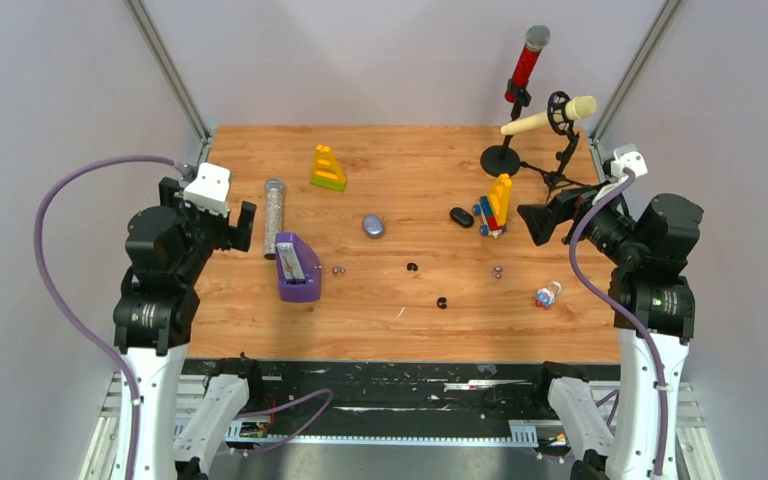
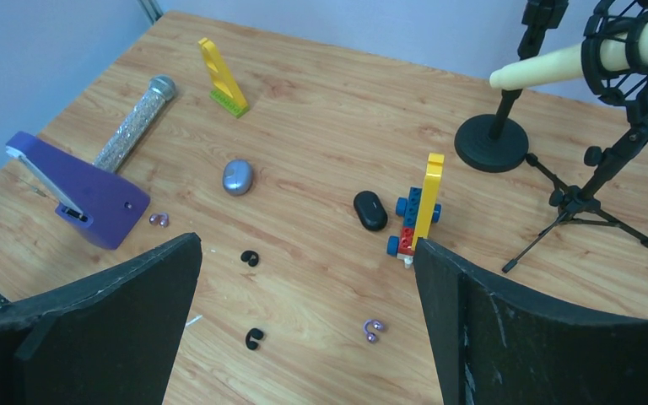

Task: Insert the wireless bluetooth earbuds into the charging case
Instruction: Pick up the charging case at the center of the board.

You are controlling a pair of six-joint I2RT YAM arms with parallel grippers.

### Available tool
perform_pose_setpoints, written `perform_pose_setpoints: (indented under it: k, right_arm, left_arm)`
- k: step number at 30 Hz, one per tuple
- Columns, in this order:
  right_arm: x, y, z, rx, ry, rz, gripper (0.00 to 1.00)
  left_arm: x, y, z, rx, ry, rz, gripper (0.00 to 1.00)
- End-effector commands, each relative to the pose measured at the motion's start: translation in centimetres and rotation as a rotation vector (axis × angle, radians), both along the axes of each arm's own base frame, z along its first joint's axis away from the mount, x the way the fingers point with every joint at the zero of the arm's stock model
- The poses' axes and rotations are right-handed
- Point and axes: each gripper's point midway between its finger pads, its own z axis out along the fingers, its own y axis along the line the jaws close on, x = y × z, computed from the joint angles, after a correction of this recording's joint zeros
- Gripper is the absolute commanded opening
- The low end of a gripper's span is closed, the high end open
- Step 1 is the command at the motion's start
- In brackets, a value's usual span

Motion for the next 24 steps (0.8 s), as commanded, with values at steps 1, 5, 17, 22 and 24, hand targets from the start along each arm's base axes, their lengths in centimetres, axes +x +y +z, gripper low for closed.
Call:
perform_pose_setpoints:
  k: [1, 5, 17, 22, 24]
  right_arm:
    - [0.5, 0.5, 0.1, -0.031, -0.061, 0.053, 1.0]
    - [0.7, 0.9, -0.9, -0.032, -0.044, 0.085, 1.0]
    - [4.0, 4.6, -4.2, -0.032, 0.096, 0.18, 1.0]
    - [6.9, 6.3, -5.9, -0.074, 0.18, 0.192, 1.0]
    - [8.0, 7.0, -6.5, -0.092, 0.202, 0.204, 0.99]
  left_arm:
    - [2.6, 0.9, -1.3, 0.073, 0.035, 0.021, 1.0]
    - [3.8, 0.4, -4.1, 0.052, 0.093, 0.004, 1.0]
    - [3.3, -2.2, -7.4, -0.021, 0.124, -0.119, 1.0]
    - [3.1, -2.0, -7.3, -0.017, 0.11, -0.111, 1.0]
    - [3.0, -2.2, -7.3, -0.017, 0.106, -0.122, 1.0]
